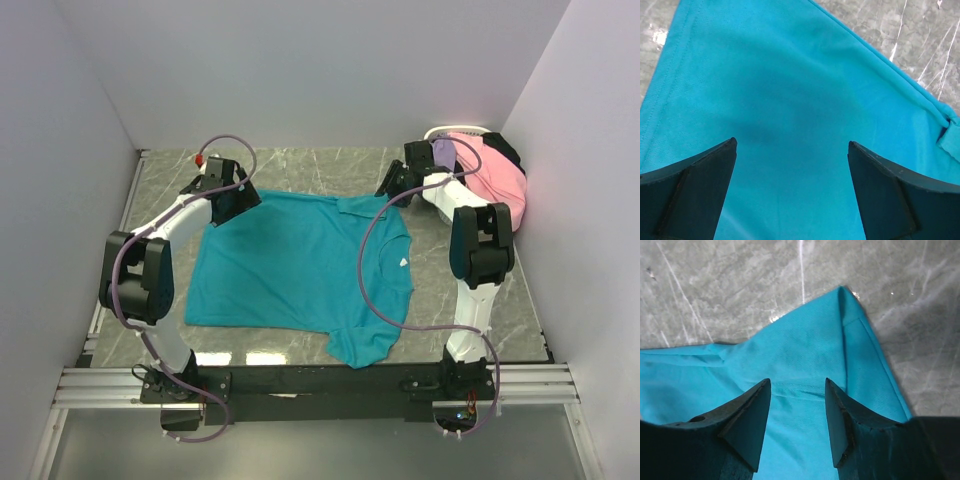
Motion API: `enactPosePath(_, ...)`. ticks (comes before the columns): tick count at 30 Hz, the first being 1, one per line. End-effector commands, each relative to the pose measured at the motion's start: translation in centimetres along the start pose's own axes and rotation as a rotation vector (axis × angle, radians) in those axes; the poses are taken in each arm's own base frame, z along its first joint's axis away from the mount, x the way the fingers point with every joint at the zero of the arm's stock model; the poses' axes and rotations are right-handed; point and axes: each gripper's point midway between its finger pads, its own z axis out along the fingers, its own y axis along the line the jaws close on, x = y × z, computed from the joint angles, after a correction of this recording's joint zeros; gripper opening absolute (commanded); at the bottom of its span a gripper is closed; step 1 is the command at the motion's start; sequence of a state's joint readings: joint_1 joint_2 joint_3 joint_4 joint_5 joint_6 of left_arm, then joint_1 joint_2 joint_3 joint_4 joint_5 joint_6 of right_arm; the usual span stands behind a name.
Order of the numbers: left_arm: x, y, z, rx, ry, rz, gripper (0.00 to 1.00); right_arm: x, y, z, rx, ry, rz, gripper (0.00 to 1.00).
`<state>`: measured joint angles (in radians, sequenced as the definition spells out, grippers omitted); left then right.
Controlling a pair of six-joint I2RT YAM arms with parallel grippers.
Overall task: Fold and stack the t-shirts
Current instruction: Fold the tshirt
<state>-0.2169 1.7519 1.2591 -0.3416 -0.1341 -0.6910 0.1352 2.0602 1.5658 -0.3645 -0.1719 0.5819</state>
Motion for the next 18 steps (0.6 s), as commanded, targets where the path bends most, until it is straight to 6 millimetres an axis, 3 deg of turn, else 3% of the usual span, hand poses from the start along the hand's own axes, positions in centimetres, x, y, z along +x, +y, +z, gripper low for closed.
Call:
enactPosePath(1, -0.7, -0.6, 0.2, 0.019, -0.002, 0.025, 0.99, 0.6, -1.6, 0.5, 0.051, 0.021, -0.023, 0.55)
enactPosePath(12, -0.8, -0.8, 0.4, 0.025, 0.002, 0.047, 0.99, 2.1, -3.0, 2.1, 0.079, 0.072, -0.032, 0.56)
enactPosePath(18, -0.6, -0.5, 0.8, 0.011, 0.020, 0.061, 0.99, 1.7, -2.9, 2.3, 0.086, 0.073, -0.035, 0.57)
